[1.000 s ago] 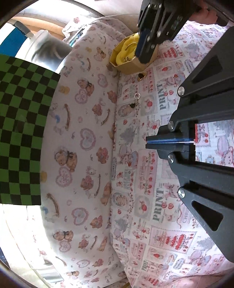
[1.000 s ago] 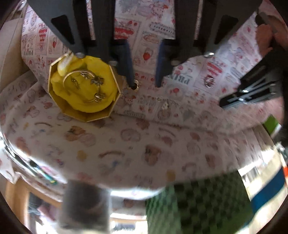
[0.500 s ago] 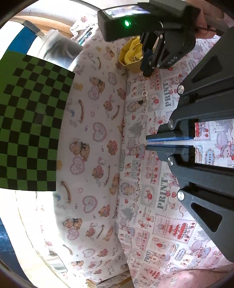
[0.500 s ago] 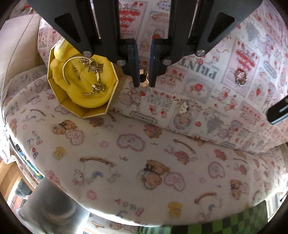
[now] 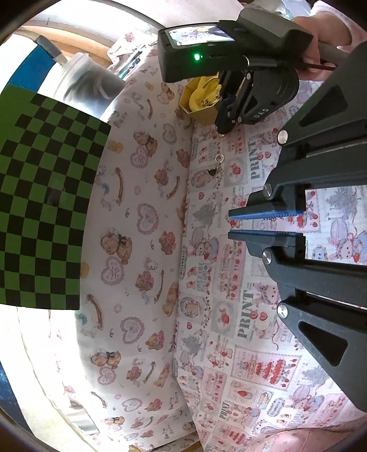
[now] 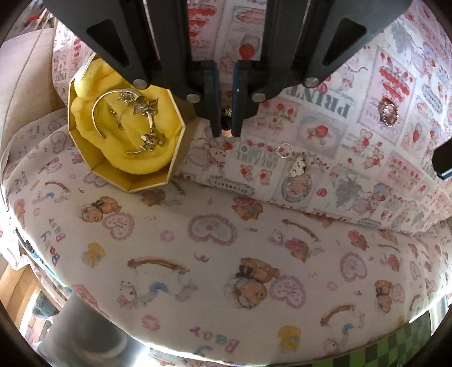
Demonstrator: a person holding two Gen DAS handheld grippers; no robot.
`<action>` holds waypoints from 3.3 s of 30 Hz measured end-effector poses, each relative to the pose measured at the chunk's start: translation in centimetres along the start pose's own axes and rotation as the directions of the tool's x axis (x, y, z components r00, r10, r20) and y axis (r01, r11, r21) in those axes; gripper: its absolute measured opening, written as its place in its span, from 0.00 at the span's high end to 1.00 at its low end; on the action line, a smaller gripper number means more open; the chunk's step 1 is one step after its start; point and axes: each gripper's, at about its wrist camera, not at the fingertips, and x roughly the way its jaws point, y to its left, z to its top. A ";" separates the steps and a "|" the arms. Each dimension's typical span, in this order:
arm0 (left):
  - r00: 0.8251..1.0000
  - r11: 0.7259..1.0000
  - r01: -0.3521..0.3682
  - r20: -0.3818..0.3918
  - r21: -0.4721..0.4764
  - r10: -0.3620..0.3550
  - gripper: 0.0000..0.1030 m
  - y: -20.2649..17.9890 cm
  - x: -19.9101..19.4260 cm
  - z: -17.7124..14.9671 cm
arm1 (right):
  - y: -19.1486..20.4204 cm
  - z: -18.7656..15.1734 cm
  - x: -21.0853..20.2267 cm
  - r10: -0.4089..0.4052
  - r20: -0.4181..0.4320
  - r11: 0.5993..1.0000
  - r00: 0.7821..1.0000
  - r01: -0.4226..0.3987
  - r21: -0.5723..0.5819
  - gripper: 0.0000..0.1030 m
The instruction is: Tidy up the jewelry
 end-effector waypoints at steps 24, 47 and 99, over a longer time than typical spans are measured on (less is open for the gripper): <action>0.982 0.995 -0.029 -0.186 0.095 0.046 0.66 -2.4 5.4 -1.5 | -5.6 -6.1 -7.4 0.259 0.233 0.956 0.937 -0.283 0.077 0.98; 0.989 0.994 -0.037 -0.137 0.104 0.051 0.80 -3.0 4.2 -1.7 | -6.1 -6.4 -8.3 0.249 0.267 0.958 0.931 -0.277 0.073 0.98; 0.995 0.979 0.096 -0.029 0.181 -0.092 0.82 -20.1 4.7 1.5 | -21.3 -5.4 -4.5 0.424 0.502 0.684 0.754 -0.630 0.368 0.97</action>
